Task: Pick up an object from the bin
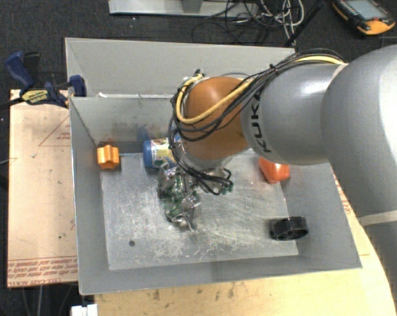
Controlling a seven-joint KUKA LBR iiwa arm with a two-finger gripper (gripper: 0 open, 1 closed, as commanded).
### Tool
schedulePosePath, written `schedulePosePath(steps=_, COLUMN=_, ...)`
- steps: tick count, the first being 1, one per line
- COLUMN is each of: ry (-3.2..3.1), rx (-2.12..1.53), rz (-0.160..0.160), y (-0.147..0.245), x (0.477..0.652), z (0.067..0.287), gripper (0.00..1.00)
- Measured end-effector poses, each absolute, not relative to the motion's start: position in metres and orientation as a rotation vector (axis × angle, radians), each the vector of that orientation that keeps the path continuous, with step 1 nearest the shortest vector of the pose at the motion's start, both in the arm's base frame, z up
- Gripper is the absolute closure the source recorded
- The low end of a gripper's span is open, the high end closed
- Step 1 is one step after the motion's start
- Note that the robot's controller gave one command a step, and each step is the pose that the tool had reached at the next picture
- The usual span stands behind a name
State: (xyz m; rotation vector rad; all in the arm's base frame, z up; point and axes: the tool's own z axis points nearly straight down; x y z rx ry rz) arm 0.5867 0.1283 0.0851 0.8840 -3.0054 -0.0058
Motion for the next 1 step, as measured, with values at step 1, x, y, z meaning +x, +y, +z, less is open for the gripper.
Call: schedulePosePath(steps=1, ry=-3.019, rx=0.876, rz=-0.002, y=0.1152, x=0.5883, z=0.2047, gripper=1.00)
